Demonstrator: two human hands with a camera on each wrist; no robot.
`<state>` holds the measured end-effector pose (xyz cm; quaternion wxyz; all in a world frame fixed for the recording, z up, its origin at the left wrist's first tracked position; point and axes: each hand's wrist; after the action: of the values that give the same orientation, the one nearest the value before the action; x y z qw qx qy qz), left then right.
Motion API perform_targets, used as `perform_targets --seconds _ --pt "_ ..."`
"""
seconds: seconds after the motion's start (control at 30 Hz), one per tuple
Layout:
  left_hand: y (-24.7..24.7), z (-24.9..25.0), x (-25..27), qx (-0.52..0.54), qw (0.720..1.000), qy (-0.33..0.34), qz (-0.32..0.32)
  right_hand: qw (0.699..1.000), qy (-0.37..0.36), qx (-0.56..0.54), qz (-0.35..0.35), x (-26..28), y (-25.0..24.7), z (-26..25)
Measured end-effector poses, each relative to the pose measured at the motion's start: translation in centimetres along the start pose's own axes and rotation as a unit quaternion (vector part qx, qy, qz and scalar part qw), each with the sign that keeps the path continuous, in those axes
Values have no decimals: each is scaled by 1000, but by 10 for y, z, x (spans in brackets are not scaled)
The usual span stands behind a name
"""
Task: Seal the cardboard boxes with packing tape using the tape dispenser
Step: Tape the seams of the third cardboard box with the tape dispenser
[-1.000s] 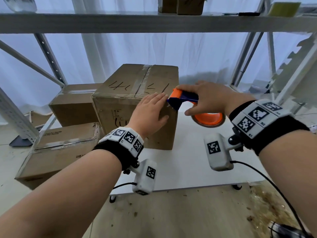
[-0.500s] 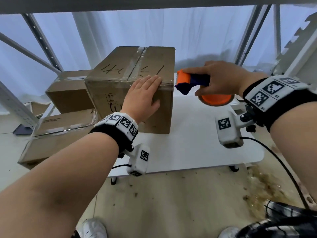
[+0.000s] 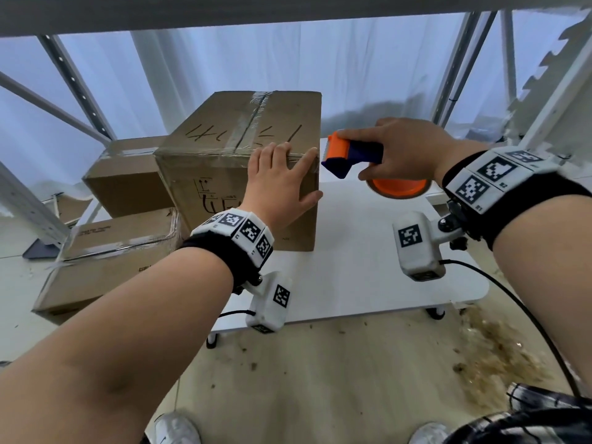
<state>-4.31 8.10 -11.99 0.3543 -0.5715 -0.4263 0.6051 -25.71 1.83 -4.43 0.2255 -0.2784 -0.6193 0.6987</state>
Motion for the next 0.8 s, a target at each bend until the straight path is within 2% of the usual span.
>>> perform_targets --seconds 0.17,0.3,0.47,0.57,0.8 --pt "-2 -8 -8 141 988 41 -39 1000 -1 -4 1 2 3 0" --pt "-3 -6 -18 232 973 -7 -14 1000 -3 -17 8 3 5 2" --pt "1 -3 -16 223 974 -4 36 999 -1 -44 20 8 5 8" --pt "0 -3 -15 206 977 6 46 998 1 -57 36 14 12 6" --pt "4 -2 -12 180 982 2 51 998 47 -19 23 41 24 31"
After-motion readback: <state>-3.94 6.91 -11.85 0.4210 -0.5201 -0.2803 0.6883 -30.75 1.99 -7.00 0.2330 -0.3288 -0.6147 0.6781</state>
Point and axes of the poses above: each hand's wrist, its own x-axis away from the middle knuckle, its own y-axis out of the palm, z = x × y, and after that the axes turned 11 degrees about -y, right-handed
